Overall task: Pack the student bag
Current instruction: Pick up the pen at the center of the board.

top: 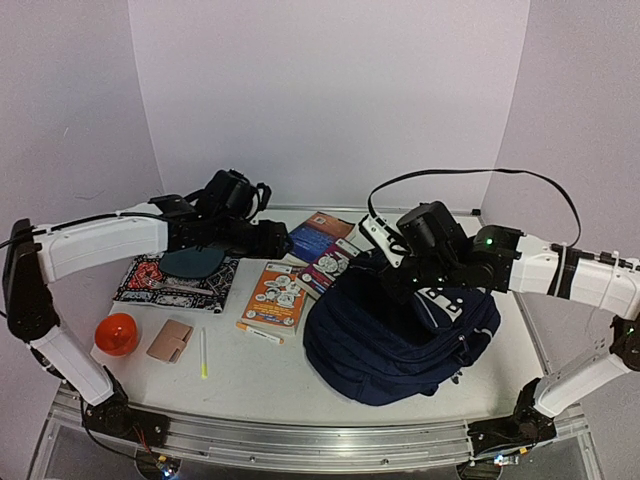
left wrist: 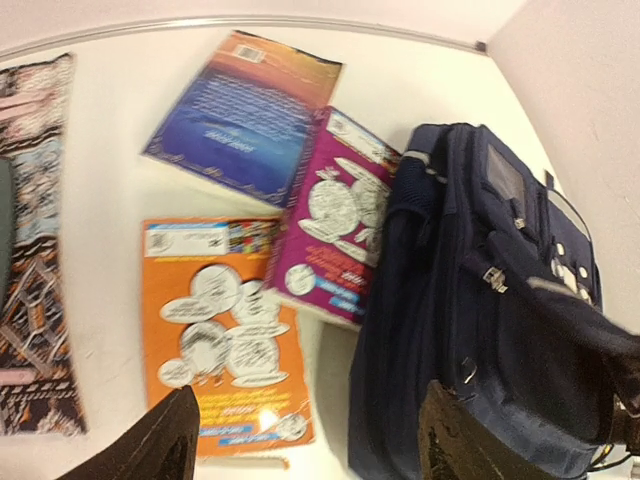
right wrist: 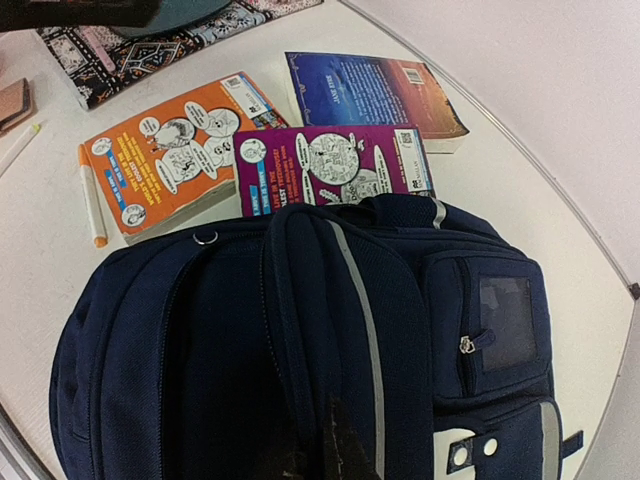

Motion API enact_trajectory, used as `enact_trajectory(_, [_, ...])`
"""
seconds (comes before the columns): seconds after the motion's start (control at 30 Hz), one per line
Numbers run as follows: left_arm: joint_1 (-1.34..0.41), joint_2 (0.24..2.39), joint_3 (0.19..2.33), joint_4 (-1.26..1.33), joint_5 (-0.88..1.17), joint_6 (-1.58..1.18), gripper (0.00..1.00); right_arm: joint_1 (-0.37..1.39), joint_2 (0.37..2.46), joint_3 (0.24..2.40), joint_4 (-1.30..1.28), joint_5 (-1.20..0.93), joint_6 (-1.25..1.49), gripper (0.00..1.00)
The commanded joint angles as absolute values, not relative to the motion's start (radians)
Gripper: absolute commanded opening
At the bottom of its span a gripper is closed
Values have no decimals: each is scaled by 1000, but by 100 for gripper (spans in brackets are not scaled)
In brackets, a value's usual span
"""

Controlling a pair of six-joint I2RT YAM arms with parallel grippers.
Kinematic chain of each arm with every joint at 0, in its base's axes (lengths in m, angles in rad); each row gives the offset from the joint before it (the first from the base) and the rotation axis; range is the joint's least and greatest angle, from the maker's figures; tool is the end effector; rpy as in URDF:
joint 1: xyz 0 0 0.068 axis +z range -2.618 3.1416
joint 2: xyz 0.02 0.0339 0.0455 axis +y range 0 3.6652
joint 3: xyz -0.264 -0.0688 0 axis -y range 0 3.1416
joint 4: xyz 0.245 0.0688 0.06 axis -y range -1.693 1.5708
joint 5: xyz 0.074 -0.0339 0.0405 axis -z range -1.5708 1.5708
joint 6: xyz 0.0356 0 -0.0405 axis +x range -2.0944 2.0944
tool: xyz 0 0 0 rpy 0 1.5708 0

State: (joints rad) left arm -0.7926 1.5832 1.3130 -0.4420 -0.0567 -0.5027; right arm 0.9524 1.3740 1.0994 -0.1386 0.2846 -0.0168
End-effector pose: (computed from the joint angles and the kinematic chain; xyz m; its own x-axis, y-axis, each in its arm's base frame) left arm 0.2530 -0.2538 0.2983 -0.7301 0.0554 -0.6811 0.3757 0.8652 -0.3322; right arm 0.1934 0.2546 0.3203 -0.2221 -0.3400 -0.9138 -0.6368 0.7603 -0.1281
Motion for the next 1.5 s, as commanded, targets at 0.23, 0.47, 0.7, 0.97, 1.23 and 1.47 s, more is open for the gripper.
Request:
enact_trajectory(0.23, [-685, 1321, 997, -713, -211, -665, 87, 940, 1422, 1200, -63, 346, -8, 0])
enact_trajectory(0.47, [-678, 1257, 835, -754, -60, -792, 80, 938, 1424, 1195, -58, 363, 27, 0])
enact_trajectory(0.7, [-678, 1219, 736, -752, -12, -857, 62, 938, 1416, 1170, -44, 366, 53, 0])
enact_trajectory(0.97, [-678, 1338, 730, -714, -53, -855, 46, 938, 1399, 1150, -37, 370, 66, 0])
enact_trajectory(1.23, [-678, 1467, 706, -628, -59, -829, 39, 938, 1388, 1140, -34, 367, 74, 0])
enact_trajectory(1.47, [-678, 1537, 659, -582, -34, -828, 25, 938, 1379, 1137, -35, 376, 68, 0])
